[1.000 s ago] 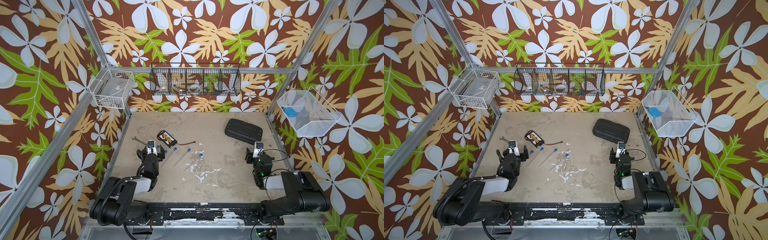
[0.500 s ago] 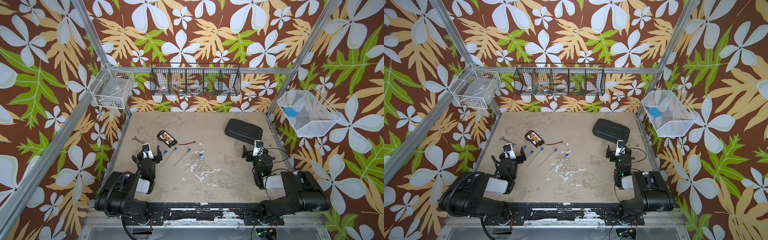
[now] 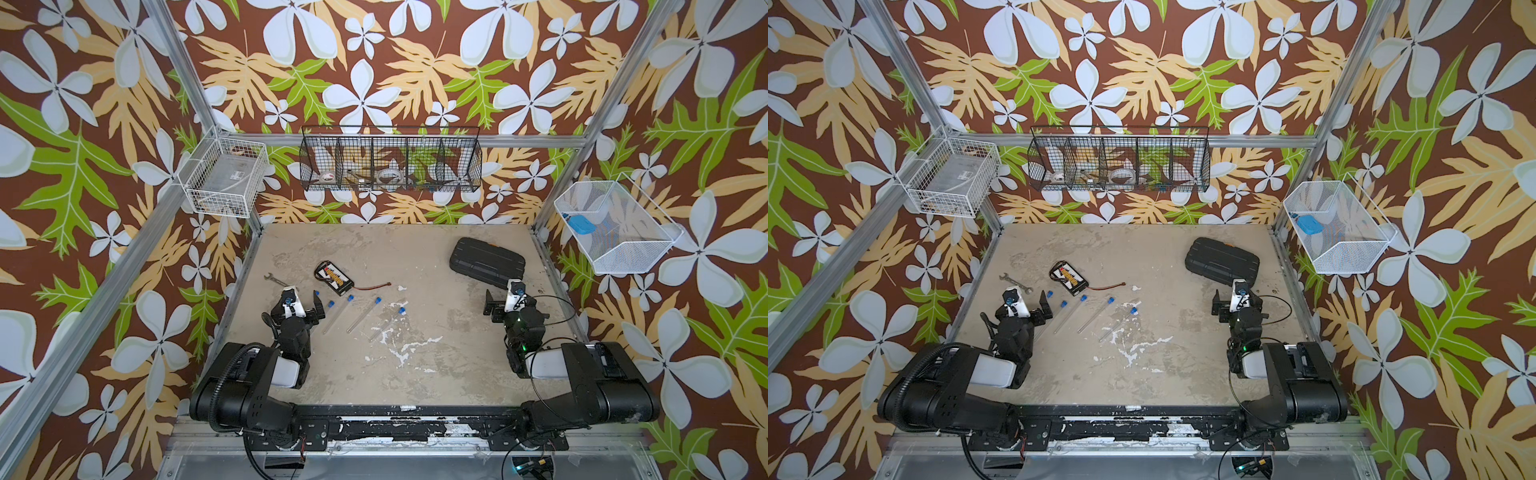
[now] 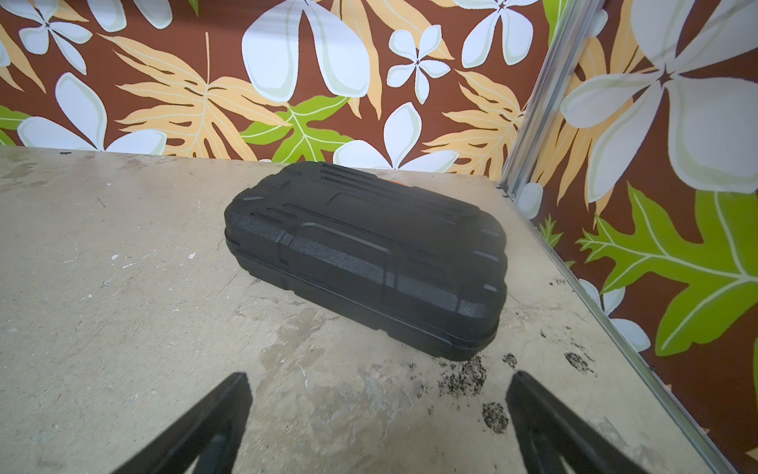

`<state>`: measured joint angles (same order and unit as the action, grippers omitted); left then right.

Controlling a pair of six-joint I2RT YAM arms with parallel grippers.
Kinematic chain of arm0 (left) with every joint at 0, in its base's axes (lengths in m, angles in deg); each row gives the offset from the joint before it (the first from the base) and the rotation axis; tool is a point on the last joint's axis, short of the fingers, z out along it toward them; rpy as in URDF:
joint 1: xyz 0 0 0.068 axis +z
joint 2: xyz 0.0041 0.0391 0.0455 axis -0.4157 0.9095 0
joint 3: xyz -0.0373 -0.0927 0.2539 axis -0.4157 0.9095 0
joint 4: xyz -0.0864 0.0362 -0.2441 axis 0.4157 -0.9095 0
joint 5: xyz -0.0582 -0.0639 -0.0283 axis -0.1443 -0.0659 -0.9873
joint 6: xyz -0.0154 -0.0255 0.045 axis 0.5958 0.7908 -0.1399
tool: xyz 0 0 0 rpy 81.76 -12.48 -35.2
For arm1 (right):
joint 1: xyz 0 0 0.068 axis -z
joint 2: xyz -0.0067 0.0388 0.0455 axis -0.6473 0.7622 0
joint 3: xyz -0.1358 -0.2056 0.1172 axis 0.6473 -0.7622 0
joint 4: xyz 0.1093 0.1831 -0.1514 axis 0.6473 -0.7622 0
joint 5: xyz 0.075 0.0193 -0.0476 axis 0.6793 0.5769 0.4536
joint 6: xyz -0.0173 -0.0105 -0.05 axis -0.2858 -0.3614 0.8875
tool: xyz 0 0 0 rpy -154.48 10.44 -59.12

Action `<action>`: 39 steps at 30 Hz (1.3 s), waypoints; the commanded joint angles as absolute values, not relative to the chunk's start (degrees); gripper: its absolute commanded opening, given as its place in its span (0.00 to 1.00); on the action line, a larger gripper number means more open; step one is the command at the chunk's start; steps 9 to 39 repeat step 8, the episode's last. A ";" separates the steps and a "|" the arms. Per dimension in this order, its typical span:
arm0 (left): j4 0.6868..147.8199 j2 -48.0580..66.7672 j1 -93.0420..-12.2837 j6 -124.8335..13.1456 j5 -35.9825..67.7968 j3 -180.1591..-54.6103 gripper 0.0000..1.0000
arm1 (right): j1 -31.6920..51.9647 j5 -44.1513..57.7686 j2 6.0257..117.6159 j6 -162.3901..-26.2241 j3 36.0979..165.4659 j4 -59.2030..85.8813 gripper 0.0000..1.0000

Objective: Insert stoppers into test tubes
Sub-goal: Reset both arms

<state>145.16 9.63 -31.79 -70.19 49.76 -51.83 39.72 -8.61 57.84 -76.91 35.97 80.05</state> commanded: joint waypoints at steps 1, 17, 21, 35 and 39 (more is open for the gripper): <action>146.23 10.10 -31.49 -69.55 49.73 -53.07 1.00 | 39.65 -9.08 57.95 -77.06 36.16 81.22 1.00; 146.29 9.22 -30.13 -68.76 47.03 -52.38 1.00 | 39.67 -9.14 57.88 -77.08 36.07 81.37 1.00; 146.29 9.22 -30.13 -68.76 47.03 -52.38 1.00 | 39.67 -9.14 57.88 -77.08 36.07 81.37 1.00; 146.29 9.22 -30.13 -68.76 47.03 -52.38 1.00 | 39.67 -9.14 57.88 -77.08 36.07 81.37 1.00; 146.29 9.22 -30.13 -68.76 47.03 -52.38 1.00 | 39.67 -9.14 57.88 -77.08 36.07 81.37 1.00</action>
